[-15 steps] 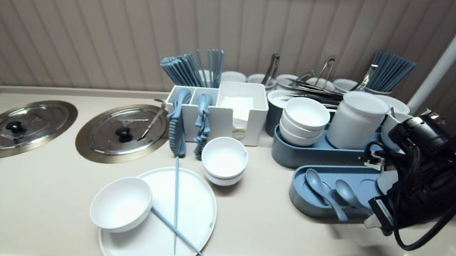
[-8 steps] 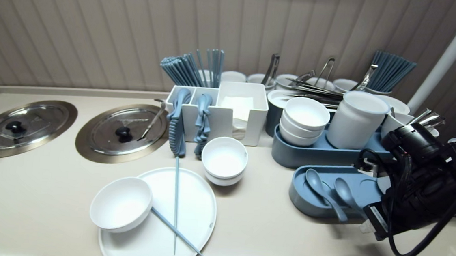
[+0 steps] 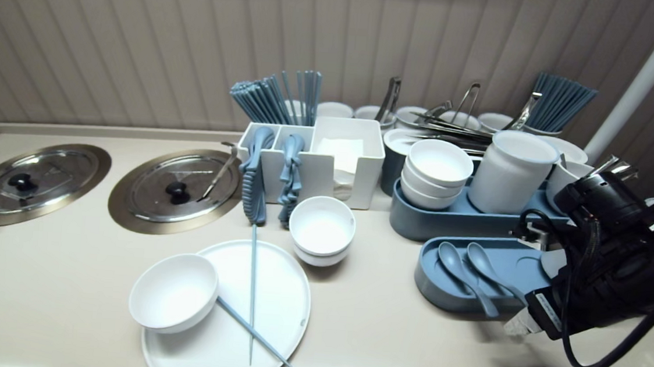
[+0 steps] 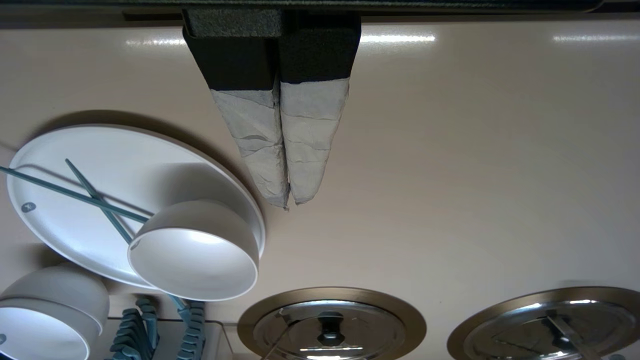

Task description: Put the spoon back from the bowl, then put the bowl back from the plate

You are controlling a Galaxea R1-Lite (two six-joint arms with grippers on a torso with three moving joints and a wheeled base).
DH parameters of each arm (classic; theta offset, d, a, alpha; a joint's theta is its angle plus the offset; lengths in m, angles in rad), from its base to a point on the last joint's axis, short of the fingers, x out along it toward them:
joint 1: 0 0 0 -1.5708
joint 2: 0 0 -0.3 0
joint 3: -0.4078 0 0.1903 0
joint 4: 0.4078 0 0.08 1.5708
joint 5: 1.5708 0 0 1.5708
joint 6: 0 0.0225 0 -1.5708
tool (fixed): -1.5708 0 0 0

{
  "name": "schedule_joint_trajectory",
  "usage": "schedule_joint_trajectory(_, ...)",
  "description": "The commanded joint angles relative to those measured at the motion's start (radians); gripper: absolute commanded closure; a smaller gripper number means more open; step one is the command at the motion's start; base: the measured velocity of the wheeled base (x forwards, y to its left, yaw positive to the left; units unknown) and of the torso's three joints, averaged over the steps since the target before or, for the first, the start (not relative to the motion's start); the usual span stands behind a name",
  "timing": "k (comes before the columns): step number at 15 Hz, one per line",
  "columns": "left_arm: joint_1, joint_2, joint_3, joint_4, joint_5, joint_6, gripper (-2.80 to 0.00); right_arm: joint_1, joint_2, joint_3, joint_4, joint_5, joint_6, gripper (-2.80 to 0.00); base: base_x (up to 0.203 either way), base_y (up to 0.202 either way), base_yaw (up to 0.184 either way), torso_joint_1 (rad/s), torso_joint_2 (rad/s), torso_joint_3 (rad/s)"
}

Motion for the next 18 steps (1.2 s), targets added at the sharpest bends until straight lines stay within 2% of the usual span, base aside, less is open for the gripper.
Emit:
schedule_joint_trajectory(1,0.000,0.000,0.008,0.000,0.000,0.000,0.00,0.001,-0.005,0.000,0.003,0.000,0.000,-2.80,0.000,0.000,0.000,0.000,0.00,0.000)
schedule_joint_trajectory(7,0.000,0.000,0.008,0.000,-0.001,0.000,0.00,0.008,-0.010,-0.004,0.003,-0.003,0.000,-2.80,0.000,0.000,0.000,0.000,0.00,0.000)
schedule_joint_trajectory(10,0.000,0.000,0.008,0.000,0.000,0.000,0.00,0.023,-0.057,-0.090,0.018,-0.004,0.002,-2.80,0.000,0.000,0.000,0.000,0.00,0.000)
schedule_joint_trajectory(12,0.000,0.000,0.008,0.000,0.000,0.000,0.00,0.064,-0.087,-0.155,0.090,-0.010,0.003,-2.80,0.000,0.000,0.000,0.000,0.00,0.000)
schedule_joint_trajectory(13,-0.001,0.000,0.008,0.000,0.000,0.000,0.00,0.086,-0.099,-0.172,0.120,-0.018,0.003,0.00,0.000,0.000,0.000,0.000,0.00,0.000)
schedule_joint_trajectory(16,0.000,0.000,0.008,0.000,0.000,0.000,0.00,0.142,-0.118,-0.184,0.128,-0.063,0.003,0.00,0.000,0.000,0.000,0.000,0.00,0.000)
schedule_joint_trajectory(18,0.000,0.000,0.008,0.000,0.000,0.000,0.00,0.159,-0.121,-0.239,0.139,-0.066,0.004,0.00,0.000,0.000,0.000,0.000,0.00,0.000)
